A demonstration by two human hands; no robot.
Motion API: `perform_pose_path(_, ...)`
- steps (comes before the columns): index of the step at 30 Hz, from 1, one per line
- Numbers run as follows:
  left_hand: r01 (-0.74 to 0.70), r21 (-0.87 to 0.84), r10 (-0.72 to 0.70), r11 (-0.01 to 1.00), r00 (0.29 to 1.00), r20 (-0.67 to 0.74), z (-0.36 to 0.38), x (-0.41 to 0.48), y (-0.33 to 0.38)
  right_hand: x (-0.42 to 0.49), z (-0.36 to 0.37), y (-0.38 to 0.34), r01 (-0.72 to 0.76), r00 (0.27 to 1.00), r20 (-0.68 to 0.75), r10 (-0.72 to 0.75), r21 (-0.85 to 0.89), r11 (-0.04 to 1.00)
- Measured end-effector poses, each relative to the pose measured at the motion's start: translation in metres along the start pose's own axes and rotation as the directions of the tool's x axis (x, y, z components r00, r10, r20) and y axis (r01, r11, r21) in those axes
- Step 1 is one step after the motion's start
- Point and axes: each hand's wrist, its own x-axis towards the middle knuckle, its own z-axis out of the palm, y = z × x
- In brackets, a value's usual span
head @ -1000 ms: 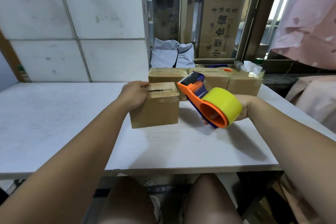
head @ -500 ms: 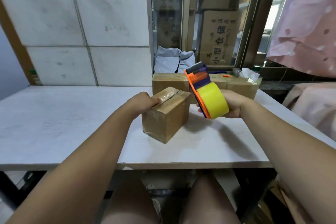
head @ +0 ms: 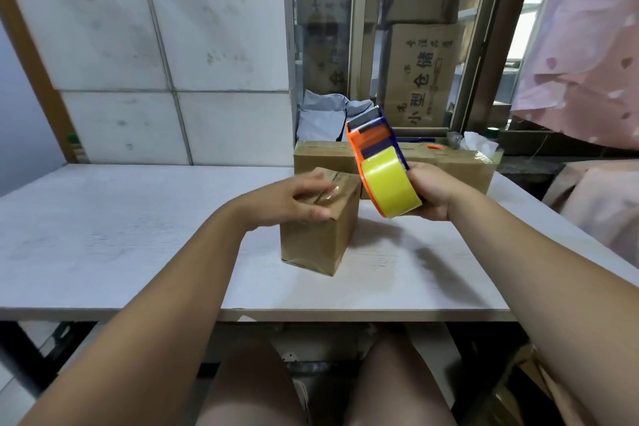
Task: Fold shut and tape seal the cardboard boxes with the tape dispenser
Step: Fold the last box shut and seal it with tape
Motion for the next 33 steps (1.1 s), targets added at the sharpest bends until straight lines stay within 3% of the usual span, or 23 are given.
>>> perform_pose_path(2, -0.024, 0.077, 0.017, 0.997, 0.996, 0.088, 0.002, 0.000, -0.004, 0.003, 0.004, 0.002, 0.009, 1.000, 0.014, -0.009, 0.048, 0.999)
perform_pose_path(8, -0.090, 0.319, 0.085, 0.943, 0.996, 0.031, 0.008, 0.003, -0.011, 0.011, 0.008, 0.006, 0.012, 1.000, 0.009, -0.013, 0.046, 0.999)
perform_pose_path(12, -0.054, 0.386, 0.054, 0.921, 0.998, 0.011, 0.012, 0.004, -0.011, 0.013, 0.009, 0.007, 0.008, 1.000, 0.003, -0.008, 0.029, 1.000)
perform_pose_path(15, 0.011, 0.550, 0.029, 0.835, 0.998, -0.063, 0.020, 0.003, -0.011, 0.013, 0.011, 0.009, 0.009, 1.000, 0.003, -0.009, 0.032, 0.999)
perform_pose_path(19, 0.153, 0.634, -0.035, 0.758, 0.980, -0.195, 0.028, 0.003, -0.005, 0.011, 0.016, 0.009, 0.013, 1.000, 0.007, -0.014, 0.019, 1.000)
perform_pose_path(22, 0.194, 0.676, 0.032, 0.711, 0.951, -0.306, 0.039, 0.012, -0.004, 0.010, 0.018, 0.007, 0.044, 0.997, -0.062, -0.045, -0.014, 0.999)
perform_pose_path(24, 0.096, 0.480, 0.162, 0.872, 0.869, -0.468, 0.045, 0.015, -0.007, 0.010, 0.018, 0.005, 0.086, 0.988, -0.124, -0.089, -0.035, 0.996)
perform_pose_path(25, -0.002, 0.283, 0.181, 0.959, 0.773, -0.607, 0.047, 0.012, -0.005, 0.011, 0.019, 0.004, 0.112, 0.982, -0.149, -0.118, -0.051, 0.992)
perform_pose_path(27, -0.206, -0.082, 0.052, 0.975, 0.570, -0.820, 0.044, 0.006, 0.006, 0.009, 0.023, 0.000, 0.149, 0.964, -0.208, -0.164, -0.086, 0.985)
perform_pose_path(28, -0.267, -0.180, -0.015, 0.947, 0.523, -0.852, 0.042, 0.004, 0.016, 0.008, 0.025, -0.002, 0.173, 0.950, -0.244, -0.193, -0.103, 0.980)
perform_pose_path(29, -0.296, -0.233, -0.050, 0.926, 0.518, -0.854, 0.039, 0.005, 0.026, 0.007, 0.029, -0.005, 0.208, 0.931, -0.279, -0.237, -0.133, 0.969)
perform_pose_path(33, -0.225, -0.294, -0.083, 0.929, 0.646, -0.759, 0.039, 0.020, 0.067, 0.005, 0.044, -0.016, 0.315, 0.793, -0.375, -0.481, -0.423, 0.850)
